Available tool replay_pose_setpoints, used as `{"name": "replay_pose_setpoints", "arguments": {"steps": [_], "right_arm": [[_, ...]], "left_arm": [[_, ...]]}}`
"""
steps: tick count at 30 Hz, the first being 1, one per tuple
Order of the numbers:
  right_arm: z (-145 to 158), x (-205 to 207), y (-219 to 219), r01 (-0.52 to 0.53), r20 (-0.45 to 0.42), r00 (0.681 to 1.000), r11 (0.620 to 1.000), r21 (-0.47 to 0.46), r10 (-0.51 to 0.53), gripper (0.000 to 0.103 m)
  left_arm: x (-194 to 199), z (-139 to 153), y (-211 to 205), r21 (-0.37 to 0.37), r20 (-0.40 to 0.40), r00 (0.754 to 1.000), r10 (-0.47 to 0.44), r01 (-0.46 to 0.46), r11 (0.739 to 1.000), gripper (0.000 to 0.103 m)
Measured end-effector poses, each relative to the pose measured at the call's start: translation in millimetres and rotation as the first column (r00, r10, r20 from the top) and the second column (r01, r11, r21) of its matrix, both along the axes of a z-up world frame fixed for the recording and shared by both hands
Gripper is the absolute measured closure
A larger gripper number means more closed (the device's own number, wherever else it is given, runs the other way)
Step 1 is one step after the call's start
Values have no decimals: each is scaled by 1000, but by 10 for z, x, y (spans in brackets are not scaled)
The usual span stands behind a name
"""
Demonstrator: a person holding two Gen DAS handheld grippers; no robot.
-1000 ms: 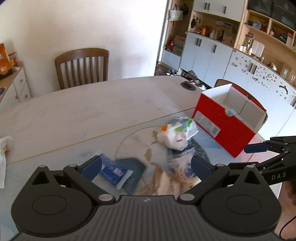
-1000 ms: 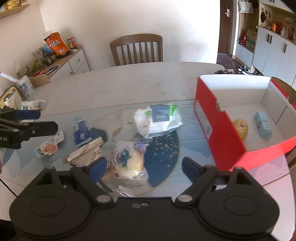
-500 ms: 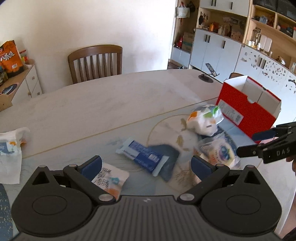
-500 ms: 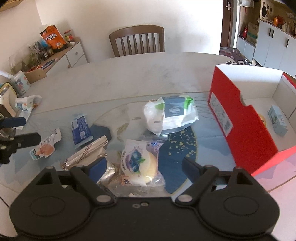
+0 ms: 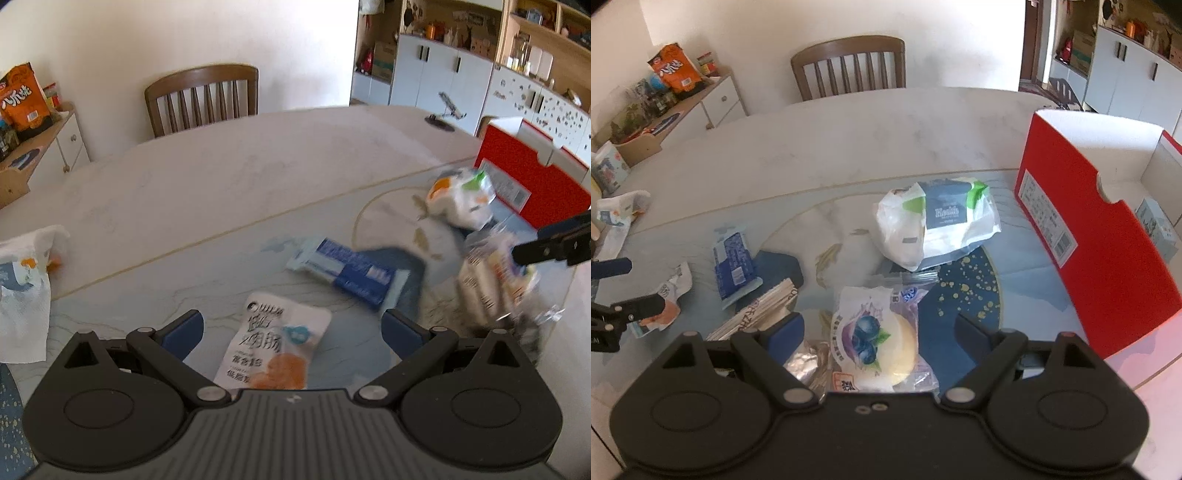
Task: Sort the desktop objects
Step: 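Grasp the sausage packet with left tool while right tool grasps the blueberry bread bag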
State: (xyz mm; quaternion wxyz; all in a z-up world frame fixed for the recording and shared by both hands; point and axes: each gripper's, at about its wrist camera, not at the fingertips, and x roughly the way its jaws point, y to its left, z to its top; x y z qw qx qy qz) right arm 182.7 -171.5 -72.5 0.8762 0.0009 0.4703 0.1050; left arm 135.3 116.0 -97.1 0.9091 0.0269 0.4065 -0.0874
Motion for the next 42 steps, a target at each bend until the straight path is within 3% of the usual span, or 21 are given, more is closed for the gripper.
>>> {"name": "replay_pose_setpoints", "arguments": {"steps": [14, 22, 31, 34, 36, 42], "right_arm": [[-216, 173, 127, 62, -41, 997, 997, -39, -64, 16], [-304, 217, 139, 77, -76, 994, 996, -39, -80, 20], [-383, 222, 120, 79, -103, 991, 996, -39, -83, 28], [-386, 205, 116, 83, -106, 991, 996, -35, -86, 30], [-379, 207, 116, 81, -107, 991, 996, -33, -84, 32], [-364, 200, 102, 75, -110, 991, 997, -22, -77, 45]], "left_arm": [[139, -353, 149, -31, -56, 998, -7, 5, 999, 0], [157, -391, 121, -41, -51, 999, 7, -9, 999, 1], [85, -377, 45, -8, -39, 999, 29, -29, 1000, 13], [58, -368, 35, 6, -26, 999, 39, -39, 999, 23], [44, -361, 30, 17, -16, 999, 45, -45, 999, 36], [38, -343, 65, 8, -9, 998, 62, -62, 998, 42]]}}
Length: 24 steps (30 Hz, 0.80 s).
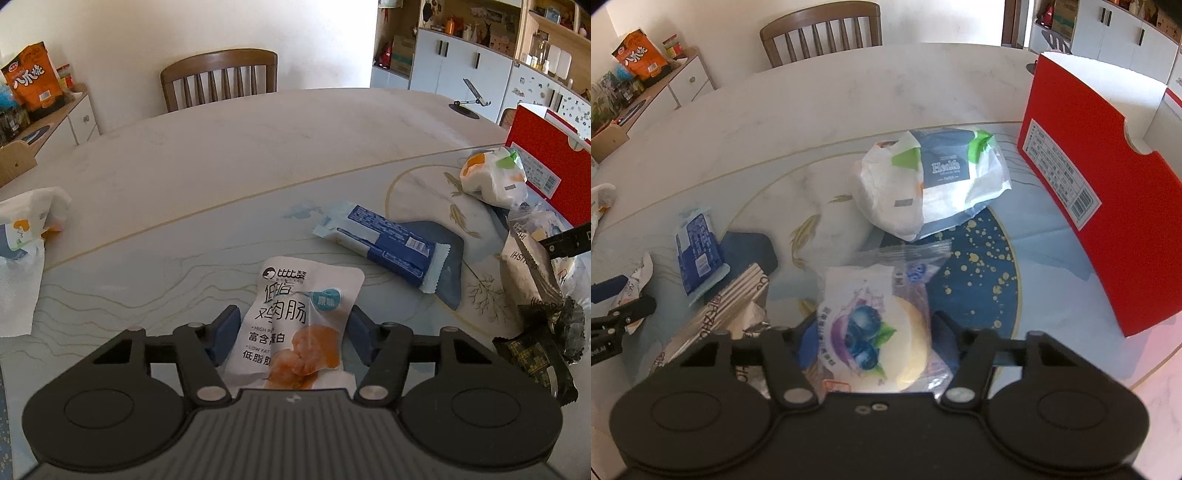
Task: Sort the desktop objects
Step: 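Grasp the sausage packet with left tool while right tool grasps the blueberry bread bag, then carry the sausage packet with left tool while right tool carries the bread bag to the shoebox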
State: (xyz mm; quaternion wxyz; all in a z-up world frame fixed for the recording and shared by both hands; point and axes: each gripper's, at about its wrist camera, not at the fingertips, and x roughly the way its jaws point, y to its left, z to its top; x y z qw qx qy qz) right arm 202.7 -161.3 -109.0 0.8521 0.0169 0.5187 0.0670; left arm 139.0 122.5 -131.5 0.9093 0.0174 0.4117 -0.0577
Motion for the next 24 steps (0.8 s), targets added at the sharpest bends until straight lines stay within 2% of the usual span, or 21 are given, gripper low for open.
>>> {"name": "replay_pose_setpoints", "arguments": {"steps": [8, 17, 24], "right_arm": [[30, -38, -56, 9, 5, 1000, 1000, 1, -9, 51], [152, -119, -165, 31, 35, 999, 1000, -1, -31, 52], [287, -168, -249, 43, 73, 996, 999, 9, -43, 52]], "left_arm": [[15, 15, 31, -27, -1, 1000, 16, -16, 1000, 43], [6, 54, 17, -42, -6, 1000, 23, -23, 999, 44], [-20, 198, -40, -38, 10, 1000, 19, -19, 999, 44]]}}
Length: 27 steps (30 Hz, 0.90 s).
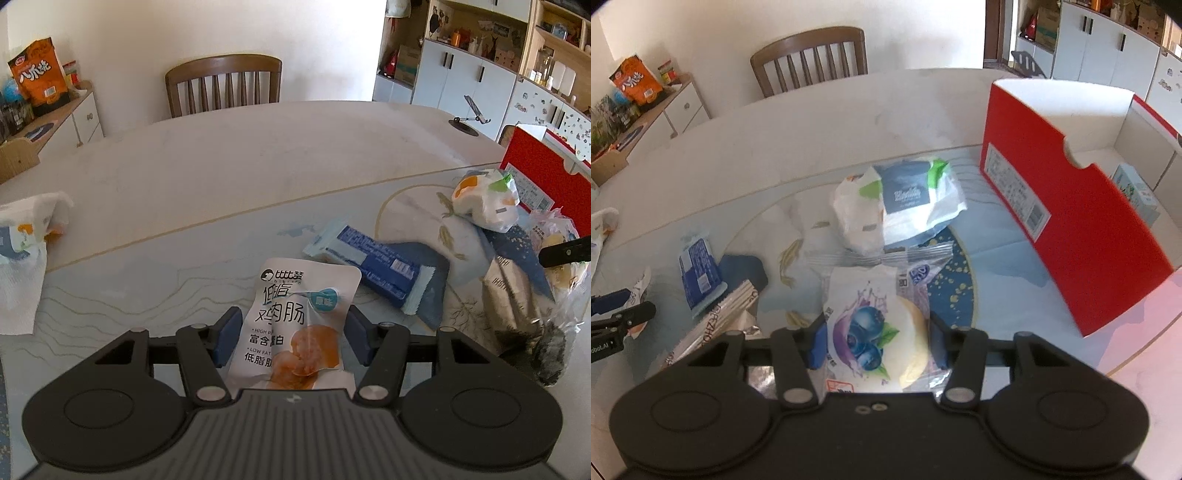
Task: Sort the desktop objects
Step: 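Carry the sausage packet with left tool while right tool carries the bread bag to the shoebox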
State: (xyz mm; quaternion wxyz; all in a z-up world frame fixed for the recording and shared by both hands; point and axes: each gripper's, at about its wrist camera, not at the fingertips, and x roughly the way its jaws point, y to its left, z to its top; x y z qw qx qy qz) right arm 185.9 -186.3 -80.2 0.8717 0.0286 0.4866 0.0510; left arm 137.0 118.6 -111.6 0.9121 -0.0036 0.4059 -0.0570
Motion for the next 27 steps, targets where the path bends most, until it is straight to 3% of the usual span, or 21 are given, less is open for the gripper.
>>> {"name": "replay_pose_setpoints", "arguments": {"steps": [14, 27], "right_arm": [[221, -167, -149, 19, 24, 1000, 999, 37, -20, 52], [520, -415, -372, 29, 52, 998, 996, 80, -33, 52]], "left_arm": [[-125, 346, -243, -3, 8, 1000, -26, 26, 1000, 44], [-271, 749, -726, -16, 13, 996, -85, 85, 996, 44]]}}
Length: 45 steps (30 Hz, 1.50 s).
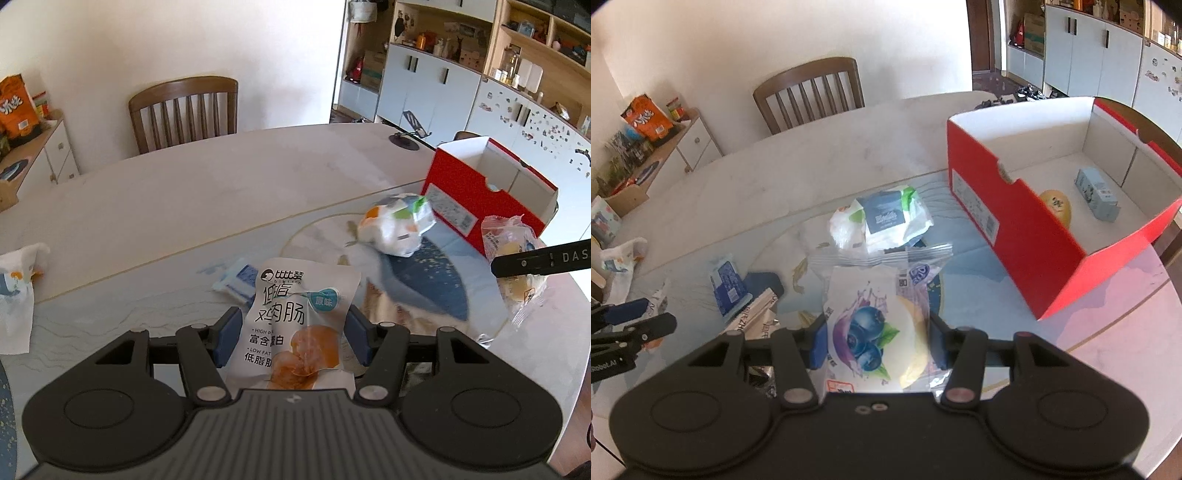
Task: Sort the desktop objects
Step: 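Carry the sausage packet with left tool while right tool carries the bread bag to the shoebox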
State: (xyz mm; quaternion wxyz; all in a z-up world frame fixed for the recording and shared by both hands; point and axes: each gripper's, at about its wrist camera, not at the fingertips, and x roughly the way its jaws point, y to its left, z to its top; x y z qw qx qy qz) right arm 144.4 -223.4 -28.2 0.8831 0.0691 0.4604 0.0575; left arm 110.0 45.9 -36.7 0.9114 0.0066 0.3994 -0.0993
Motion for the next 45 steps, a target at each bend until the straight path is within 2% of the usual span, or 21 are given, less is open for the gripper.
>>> {"name": "replay_pose_setpoints", "arguments": {"steps": [25, 45], "right_arm": [[570, -126, -701, -16, 71, 997, 998, 57, 12, 52], [659, 95, -1428, -3, 93, 996, 998, 63, -3, 52]], "left_arm": [[104, 568, -1061, -16, 49, 993, -104, 105, 994, 44], [431, 676, -2001, -7, 78, 983, -165, 166, 986, 44]]}}
